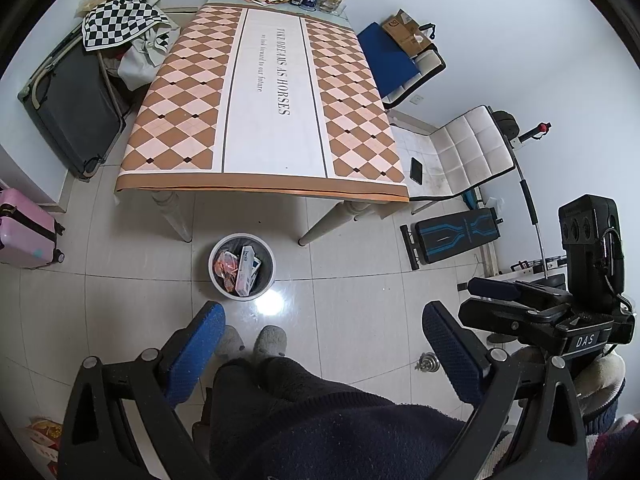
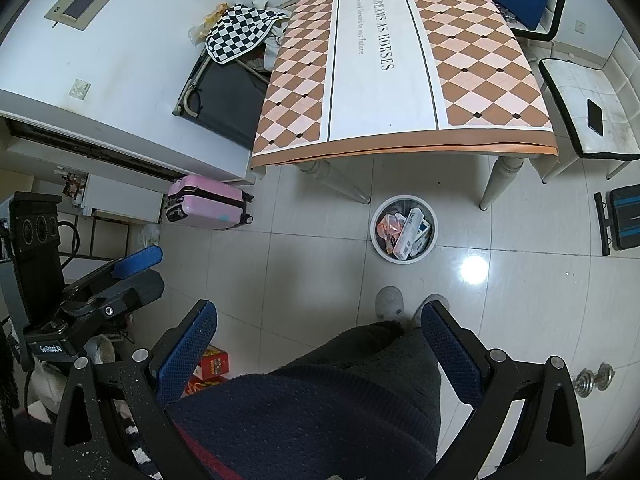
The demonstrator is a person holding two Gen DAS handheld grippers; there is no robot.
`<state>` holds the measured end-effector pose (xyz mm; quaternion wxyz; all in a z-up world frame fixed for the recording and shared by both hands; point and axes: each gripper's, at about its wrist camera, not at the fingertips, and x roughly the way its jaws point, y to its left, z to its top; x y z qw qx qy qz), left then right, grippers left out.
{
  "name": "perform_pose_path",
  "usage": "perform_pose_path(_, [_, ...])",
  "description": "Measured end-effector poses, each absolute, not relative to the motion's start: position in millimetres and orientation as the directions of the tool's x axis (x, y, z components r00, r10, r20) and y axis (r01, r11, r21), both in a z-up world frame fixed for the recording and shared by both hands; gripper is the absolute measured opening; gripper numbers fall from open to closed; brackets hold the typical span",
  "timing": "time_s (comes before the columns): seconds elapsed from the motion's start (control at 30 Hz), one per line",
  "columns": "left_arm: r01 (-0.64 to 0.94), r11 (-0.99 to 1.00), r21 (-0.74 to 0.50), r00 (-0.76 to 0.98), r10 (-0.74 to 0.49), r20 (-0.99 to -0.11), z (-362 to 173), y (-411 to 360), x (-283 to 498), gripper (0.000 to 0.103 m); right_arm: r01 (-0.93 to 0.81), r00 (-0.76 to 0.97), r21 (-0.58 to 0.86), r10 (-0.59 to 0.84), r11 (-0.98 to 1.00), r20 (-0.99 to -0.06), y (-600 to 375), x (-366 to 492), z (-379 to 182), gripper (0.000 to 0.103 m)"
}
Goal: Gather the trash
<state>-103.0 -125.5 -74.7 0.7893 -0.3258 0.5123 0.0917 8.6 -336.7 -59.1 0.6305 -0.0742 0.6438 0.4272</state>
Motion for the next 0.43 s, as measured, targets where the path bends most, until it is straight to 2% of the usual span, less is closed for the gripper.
perform_pose_path(0.43, [-0.48, 0.767, -0.427, 0.463, -0.192, -0.865, -71.6, -128.1, -101.0, 0.101, -0.637, -0.195, 0.456, 0.442, 0.622, -0.876, -337.1, 9.9, -59.3, 0.103])
